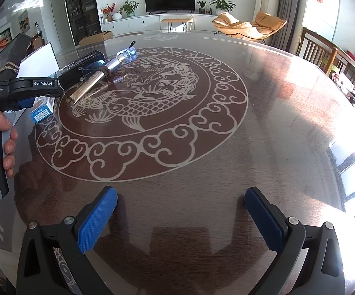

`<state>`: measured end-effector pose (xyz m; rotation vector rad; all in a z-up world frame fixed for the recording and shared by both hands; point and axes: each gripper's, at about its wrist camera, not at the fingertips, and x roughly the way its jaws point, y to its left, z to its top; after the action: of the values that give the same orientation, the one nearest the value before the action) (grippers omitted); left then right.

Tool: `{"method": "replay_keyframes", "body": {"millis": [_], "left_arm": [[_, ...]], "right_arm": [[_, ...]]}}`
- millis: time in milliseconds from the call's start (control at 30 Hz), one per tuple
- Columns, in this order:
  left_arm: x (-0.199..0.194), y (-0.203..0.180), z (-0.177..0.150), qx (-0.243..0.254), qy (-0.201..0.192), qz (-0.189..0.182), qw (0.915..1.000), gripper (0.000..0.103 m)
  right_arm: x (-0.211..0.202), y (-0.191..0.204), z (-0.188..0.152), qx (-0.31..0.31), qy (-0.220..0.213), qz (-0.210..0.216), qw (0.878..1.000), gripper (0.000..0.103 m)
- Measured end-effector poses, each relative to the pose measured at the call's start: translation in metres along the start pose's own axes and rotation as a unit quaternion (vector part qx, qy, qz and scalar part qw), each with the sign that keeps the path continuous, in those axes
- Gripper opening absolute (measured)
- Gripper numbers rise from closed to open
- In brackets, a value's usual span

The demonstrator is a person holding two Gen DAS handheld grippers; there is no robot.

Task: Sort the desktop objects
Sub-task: 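Lower the left gripper onto the blue-and-white nail cream box and close, then close the right gripper on the silver tube with brown cord while the left gripper holds the box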

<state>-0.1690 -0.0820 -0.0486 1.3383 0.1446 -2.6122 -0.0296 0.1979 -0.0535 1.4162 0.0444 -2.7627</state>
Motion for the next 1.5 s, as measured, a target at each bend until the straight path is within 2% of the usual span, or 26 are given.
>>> {"method": "replay_keyframes", "body": {"millis": [100, 267, 500, 633, 700, 767, 800, 867, 1033, 1067, 1133, 1200, 1300, 1400, 1500], "left_arm": [[-0.002, 0.009, -0.001, -0.002, 0.002, -0.004, 1.0, 0.041], [-0.009, 0.013, -0.015, 0.013, -0.006, -0.01, 0.9998, 0.041], [-0.04, 0.012, -0.06, 0.065, -0.009, -0.047, 0.9968, 0.041], [-0.047, 0.015, -0.068, 0.087, -0.014, -0.061, 0.9943, 0.042], [-0.047, 0.018, -0.071, 0.091, -0.017, -0.063, 0.9937, 0.046], [-0.045, 0.022, -0.07, 0.087, -0.021, -0.053, 0.9946, 0.062], [-0.042, 0.025, -0.067, 0.08, -0.021, -0.051, 0.9952, 0.066], [-0.041, 0.031, -0.067, 0.067, -0.02, -0.063, 0.9956, 0.067], [-0.039, 0.027, -0.065, 0.075, -0.019, -0.06, 0.9952, 0.068], [-0.039, 0.028, -0.065, 0.075, -0.019, -0.06, 0.9952, 0.068], [-0.039, 0.028, -0.065, 0.075, -0.019, -0.06, 0.9952, 0.068], [-0.038, 0.027, -0.064, 0.077, -0.019, -0.058, 0.9952, 0.068], [-0.039, 0.027, -0.064, 0.077, -0.019, -0.058, 0.9952, 0.068], [-0.039, 0.027, -0.064, 0.077, -0.019, -0.058, 0.9952, 0.068], [-0.039, 0.027, -0.064, 0.077, -0.019, -0.058, 0.9952, 0.068]], "right_arm": [[0.0, 0.0, 0.0, 0.0, 0.0, 0.0, 1.0, 0.103], [0.0, 0.0, 0.0, 0.0, 0.0, 0.0, 1.0, 0.103], [-0.001, 0.0, -0.001, 0.0, 0.0, 0.0, 1.0, 0.103], [-0.001, 0.0, 0.0, 0.0, 0.0, 0.0, 1.0, 0.103], [-0.001, 0.0, 0.0, 0.0, 0.0, 0.0, 1.0, 0.103], [-0.001, 0.0, 0.0, 0.0, 0.0, 0.0, 1.0, 0.103], [-0.001, 0.0, 0.0, 0.0, 0.0, 0.0, 1.0, 0.103], [-0.001, -0.001, -0.001, 0.0, 0.0, 0.0, 1.0, 0.103], [0.0, 0.0, 0.001, -0.001, 0.001, 0.002, 1.0, 0.103], [0.003, 0.002, 0.005, -0.006, 0.007, 0.009, 1.0, 0.103], [0.01, 0.009, 0.021, -0.008, 0.016, 0.055, 0.998, 0.103], [0.022, 0.019, 0.048, 0.015, 0.033, 0.104, 0.994, 0.103], [0.043, 0.042, 0.095, 0.038, 0.04, 0.139, 0.989, 0.103], [0.064, 0.072, 0.135, 0.035, 0.039, 0.15, 0.987, 0.103], [0.086, 0.101, 0.157, 0.026, 0.055, 0.133, 0.989, 0.103]]}}
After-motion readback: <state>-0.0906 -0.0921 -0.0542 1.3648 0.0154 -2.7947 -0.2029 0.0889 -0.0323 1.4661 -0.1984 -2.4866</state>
